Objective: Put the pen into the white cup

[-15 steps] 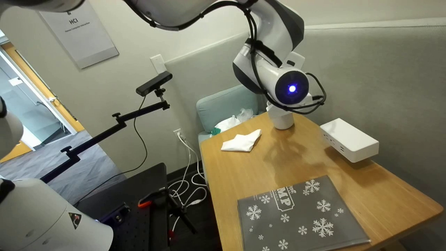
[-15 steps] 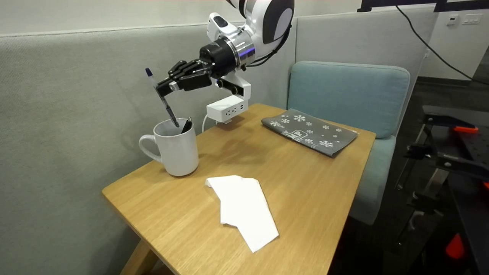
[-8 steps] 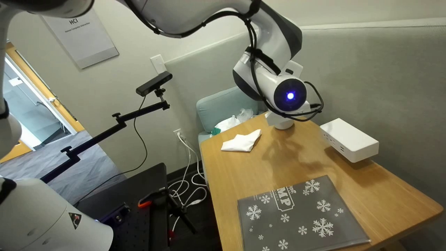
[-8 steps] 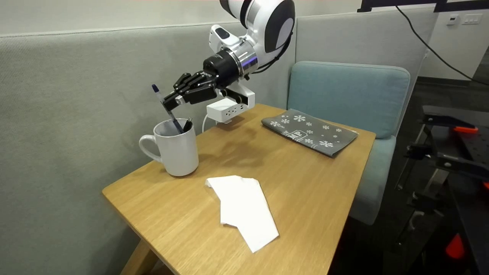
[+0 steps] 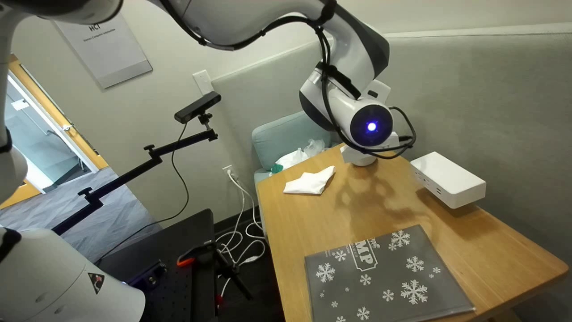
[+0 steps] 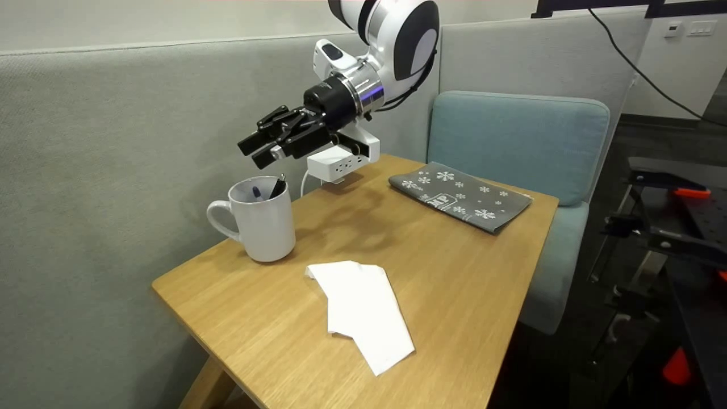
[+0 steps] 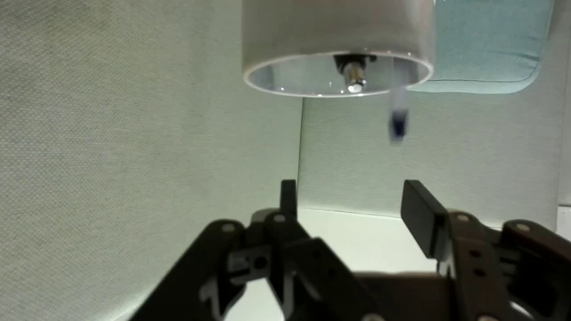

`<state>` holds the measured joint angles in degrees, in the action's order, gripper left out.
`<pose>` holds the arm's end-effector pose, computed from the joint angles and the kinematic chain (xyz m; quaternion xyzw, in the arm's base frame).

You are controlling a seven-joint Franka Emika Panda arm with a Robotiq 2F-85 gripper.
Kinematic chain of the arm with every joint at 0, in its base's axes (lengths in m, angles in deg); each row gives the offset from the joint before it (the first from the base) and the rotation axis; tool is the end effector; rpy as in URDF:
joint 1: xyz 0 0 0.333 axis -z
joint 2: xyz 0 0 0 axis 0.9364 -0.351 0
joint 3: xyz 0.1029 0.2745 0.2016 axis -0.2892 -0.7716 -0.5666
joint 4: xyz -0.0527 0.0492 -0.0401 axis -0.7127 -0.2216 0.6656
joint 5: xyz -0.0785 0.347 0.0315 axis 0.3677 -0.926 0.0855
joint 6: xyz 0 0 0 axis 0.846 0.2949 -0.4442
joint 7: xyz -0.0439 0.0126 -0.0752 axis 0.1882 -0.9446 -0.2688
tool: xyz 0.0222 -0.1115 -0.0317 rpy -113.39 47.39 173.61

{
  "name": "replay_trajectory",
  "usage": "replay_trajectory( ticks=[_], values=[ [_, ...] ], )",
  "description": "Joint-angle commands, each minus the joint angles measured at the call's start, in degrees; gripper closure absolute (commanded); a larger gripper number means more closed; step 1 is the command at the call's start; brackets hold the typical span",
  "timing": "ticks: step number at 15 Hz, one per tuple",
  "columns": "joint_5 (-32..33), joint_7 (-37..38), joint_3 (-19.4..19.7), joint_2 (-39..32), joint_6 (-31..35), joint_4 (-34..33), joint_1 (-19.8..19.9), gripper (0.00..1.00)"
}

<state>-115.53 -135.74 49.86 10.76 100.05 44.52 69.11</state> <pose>0.6571 0.0945 0.1846 -0.6648 -0.4679 -0.4996 0.2993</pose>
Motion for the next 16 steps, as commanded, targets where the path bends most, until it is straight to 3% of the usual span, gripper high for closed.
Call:
replay_trajectory(
  ticks=[1,3,7,16],
  values=[
    [-2.0,-0.5,1.3,1.7,0.3,1.5,-1.3,0.05],
    [-2.0,-0.3,1.4,1.9,0.3,1.6,-1.4,0.00],
    [-0.5,1.6,1.5,5.2,0.6,3.5,-2.1,0.00],
    [14.5,25.0,3.3,17.0,8.5,6.6,-6.1,0.00]
  ],
)
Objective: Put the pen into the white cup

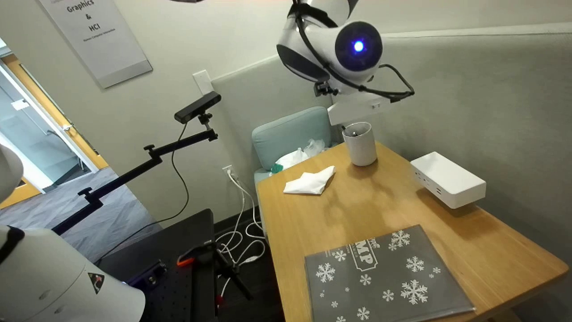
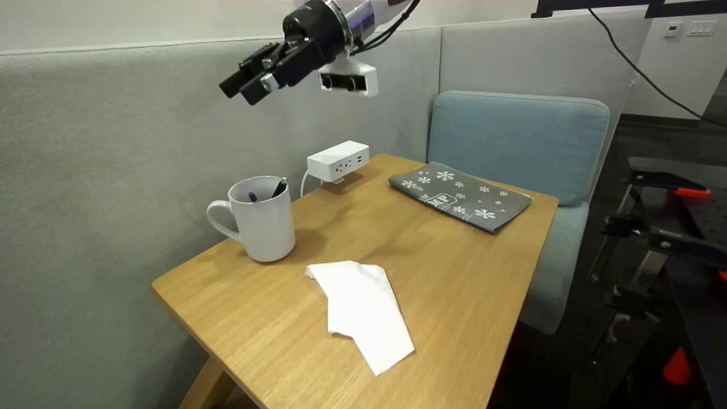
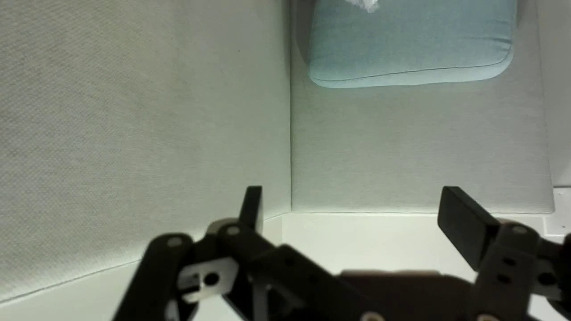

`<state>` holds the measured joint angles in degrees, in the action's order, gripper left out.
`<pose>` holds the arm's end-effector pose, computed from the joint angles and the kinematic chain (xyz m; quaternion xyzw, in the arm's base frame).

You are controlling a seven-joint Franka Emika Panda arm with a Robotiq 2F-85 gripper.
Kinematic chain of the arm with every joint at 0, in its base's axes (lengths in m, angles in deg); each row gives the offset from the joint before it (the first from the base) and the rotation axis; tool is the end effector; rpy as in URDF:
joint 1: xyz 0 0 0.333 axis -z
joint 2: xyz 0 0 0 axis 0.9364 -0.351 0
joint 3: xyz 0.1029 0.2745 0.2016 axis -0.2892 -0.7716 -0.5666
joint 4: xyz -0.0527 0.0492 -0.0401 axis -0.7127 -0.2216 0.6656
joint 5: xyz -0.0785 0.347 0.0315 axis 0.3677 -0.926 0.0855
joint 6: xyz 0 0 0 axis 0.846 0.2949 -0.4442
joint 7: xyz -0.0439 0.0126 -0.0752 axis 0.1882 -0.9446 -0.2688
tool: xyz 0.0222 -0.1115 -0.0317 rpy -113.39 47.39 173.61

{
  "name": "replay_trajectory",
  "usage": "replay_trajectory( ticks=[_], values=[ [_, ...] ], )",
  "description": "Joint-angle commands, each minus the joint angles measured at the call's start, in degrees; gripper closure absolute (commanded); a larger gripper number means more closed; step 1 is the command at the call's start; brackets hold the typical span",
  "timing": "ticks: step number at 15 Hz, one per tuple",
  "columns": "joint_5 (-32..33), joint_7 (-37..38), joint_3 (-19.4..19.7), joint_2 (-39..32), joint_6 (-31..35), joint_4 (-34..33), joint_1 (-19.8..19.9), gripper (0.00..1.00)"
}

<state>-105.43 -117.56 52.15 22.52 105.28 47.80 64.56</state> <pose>0.6502 0.1115 0.2874 -0.7023 -0.4750 -0.4389 0.2976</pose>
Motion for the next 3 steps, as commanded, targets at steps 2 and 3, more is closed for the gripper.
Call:
replay_trajectory(
  ticks=[2,3],
  values=[
    [7.9,11.2,0.7,6.7,4.6,3.5,-1.5,0.00],
    [9.4,12.9,0.4,7.2,4.9,3.6,-1.4,0.00]
  ],
)
